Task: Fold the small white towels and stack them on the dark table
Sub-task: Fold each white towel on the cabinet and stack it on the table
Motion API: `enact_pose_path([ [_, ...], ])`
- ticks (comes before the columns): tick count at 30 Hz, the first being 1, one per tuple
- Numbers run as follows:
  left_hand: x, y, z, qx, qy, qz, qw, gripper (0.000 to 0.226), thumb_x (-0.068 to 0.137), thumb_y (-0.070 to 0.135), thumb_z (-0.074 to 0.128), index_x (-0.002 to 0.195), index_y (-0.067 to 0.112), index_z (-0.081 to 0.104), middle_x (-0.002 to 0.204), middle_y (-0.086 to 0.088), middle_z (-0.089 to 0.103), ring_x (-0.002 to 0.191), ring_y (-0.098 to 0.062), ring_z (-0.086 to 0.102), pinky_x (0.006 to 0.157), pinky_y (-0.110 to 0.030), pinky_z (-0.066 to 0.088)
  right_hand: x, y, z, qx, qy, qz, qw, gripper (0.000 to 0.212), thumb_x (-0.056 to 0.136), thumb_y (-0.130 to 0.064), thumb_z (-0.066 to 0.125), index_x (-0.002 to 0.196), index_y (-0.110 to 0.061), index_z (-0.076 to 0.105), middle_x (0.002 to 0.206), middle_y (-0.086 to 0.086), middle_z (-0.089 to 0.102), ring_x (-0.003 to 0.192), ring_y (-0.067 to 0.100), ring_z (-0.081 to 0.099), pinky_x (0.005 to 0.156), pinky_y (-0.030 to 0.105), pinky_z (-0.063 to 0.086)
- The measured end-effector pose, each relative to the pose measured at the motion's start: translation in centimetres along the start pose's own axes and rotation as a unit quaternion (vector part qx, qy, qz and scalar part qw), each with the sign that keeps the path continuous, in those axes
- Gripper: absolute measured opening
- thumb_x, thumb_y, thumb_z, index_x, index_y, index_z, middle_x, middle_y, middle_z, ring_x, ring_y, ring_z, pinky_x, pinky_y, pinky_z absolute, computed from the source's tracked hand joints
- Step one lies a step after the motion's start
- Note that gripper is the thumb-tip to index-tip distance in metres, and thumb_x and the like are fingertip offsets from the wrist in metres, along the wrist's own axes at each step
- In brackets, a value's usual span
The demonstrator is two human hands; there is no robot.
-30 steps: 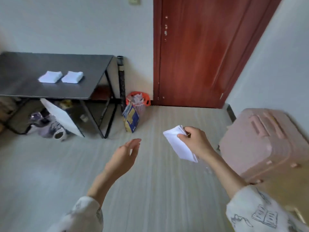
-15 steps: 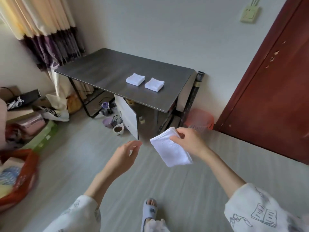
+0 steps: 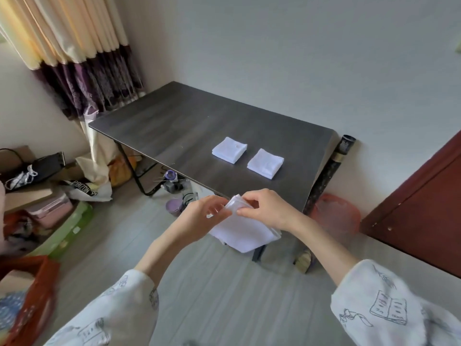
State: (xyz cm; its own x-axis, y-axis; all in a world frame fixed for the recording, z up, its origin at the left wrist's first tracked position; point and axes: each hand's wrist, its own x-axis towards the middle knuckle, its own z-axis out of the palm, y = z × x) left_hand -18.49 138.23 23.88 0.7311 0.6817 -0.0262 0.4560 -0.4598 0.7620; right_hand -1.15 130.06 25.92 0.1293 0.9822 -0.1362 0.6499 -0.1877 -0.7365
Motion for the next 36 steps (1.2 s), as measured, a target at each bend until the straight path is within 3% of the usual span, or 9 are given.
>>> enact_pose_path([
  [6,11.0,-4.4,-3.5,0.003,-0.009,0.012,1.000,0.020,0.092,0.029,0.054,0.073,0.036,0.052,0.064,0.014,0.052,0.061,-0.002,0.046,0.057,-0.013,0.034,11.3,1.4,-1.2,0.023,0.019,0.046,0.999,0.035,0.086,-0.030,0.063,0.064,-0.013,0.040,0.059,-0.005,0.036,0.053,0.006,0.032,0.052,0.019,0.026],
  [9,17.2,-7.0,-5.7,-0.041,-0.042,0.025,0.998,0.022,0.093,0.027,0.051,0.074,0.037,0.053,0.068,0.015,0.055,0.063,-0.001,0.048,0.059,-0.014,0.035,16.9,2.8,-1.8,0.073,0.031,0.088,0.993,0.034,0.087,-0.035,0.061,0.065,-0.015,0.046,0.060,-0.007,0.037,0.053,0.004,0.033,0.052,0.016,0.025],
  [12,23.2,-9.5,-8.2,-0.103,-0.082,0.012,0.991,0.018,0.095,0.027,0.049,0.080,0.023,0.058,0.071,0.010,0.055,0.062,-0.002,0.048,0.059,-0.016,0.038,21.8,4.2,-2.6,0.155,0.026,0.146,0.977,0.024,0.088,-0.035,0.061,0.073,-0.017,0.057,0.062,-0.013,0.046,0.054,-0.001,0.043,0.056,0.013,0.031],
  [15,28.7,-11.8,-9.9,-0.146,-0.101,-0.024,0.984,0.022,0.095,0.031,0.048,0.086,0.014,0.060,0.075,0.004,0.058,0.066,-0.007,0.051,0.062,-0.022,0.040,25.6,6.4,-3.0,0.229,0.022,0.193,0.954,0.015,0.089,-0.029,0.060,0.094,-0.016,0.064,0.095,-0.003,0.067,0.088,0.008,0.063,0.079,0.018,0.051],
  [18,33.7,-13.7,-10.2,-0.181,-0.134,-0.071,0.972,0.027,0.095,0.033,0.048,0.094,0.009,0.060,0.081,-0.002,0.060,0.071,-0.012,0.054,0.065,-0.028,0.042,28.7,8.5,-3.2,0.308,0.044,0.240,0.920,0.024,0.090,-0.022,0.060,0.108,-0.005,0.061,0.113,0.008,0.065,0.104,0.020,0.063,0.092,0.032,0.053],
  [24,41.7,-16.1,-7.7,-0.221,-0.207,-0.146,0.942,0.023,0.094,0.029,0.049,0.101,0.009,0.058,0.094,-0.008,0.066,0.079,-0.016,0.064,0.063,-0.032,0.054,33.7,12.8,-3.8,0.442,0.116,0.306,0.836,0.020,0.092,-0.021,0.057,0.107,-0.008,0.058,0.108,0.006,0.066,0.099,0.018,0.065,0.083,0.033,0.056],
  [28,46.0,-17.7,-5.7,-0.211,-0.209,-0.182,0.937,0.018,0.094,0.026,0.050,0.101,0.010,0.057,0.101,-0.015,0.067,0.081,-0.020,0.066,0.064,-0.037,0.057,37.5,15.6,-4.6,0.408,0.148,0.336,0.836,0.016,0.093,-0.022,0.055,0.103,-0.010,0.057,0.095,-0.001,0.066,0.086,0.013,0.065,0.061,0.021,0.053],
  [32,49.4,-19.6,-4.4,-0.176,-0.202,-0.217,0.939,0.015,0.095,0.025,0.050,0.098,0.012,0.058,0.100,-0.022,0.065,0.075,-0.019,0.063,0.064,-0.039,0.058,41.1,17.9,-5.1,0.401,0.154,0.354,0.831,0.013,0.093,-0.020,0.055,0.098,-0.008,0.057,0.091,0.003,0.066,0.077,0.012,0.065,0.055,0.020,0.053],
  [36,52.1,-21.4,-3.8,-0.159,-0.198,-0.253,0.934,0.013,0.094,0.025,0.052,0.096,0.017,0.061,0.099,-0.023,0.064,0.082,-0.030,0.063,0.070,-0.047,0.058,44.0,19.6,-4.9,0.411,0.144,0.385,0.814,0.004,0.093,-0.015,0.053,0.093,-0.012,0.056,0.091,0.002,0.064,0.079,0.012,0.063,0.055,0.020,0.053],
])
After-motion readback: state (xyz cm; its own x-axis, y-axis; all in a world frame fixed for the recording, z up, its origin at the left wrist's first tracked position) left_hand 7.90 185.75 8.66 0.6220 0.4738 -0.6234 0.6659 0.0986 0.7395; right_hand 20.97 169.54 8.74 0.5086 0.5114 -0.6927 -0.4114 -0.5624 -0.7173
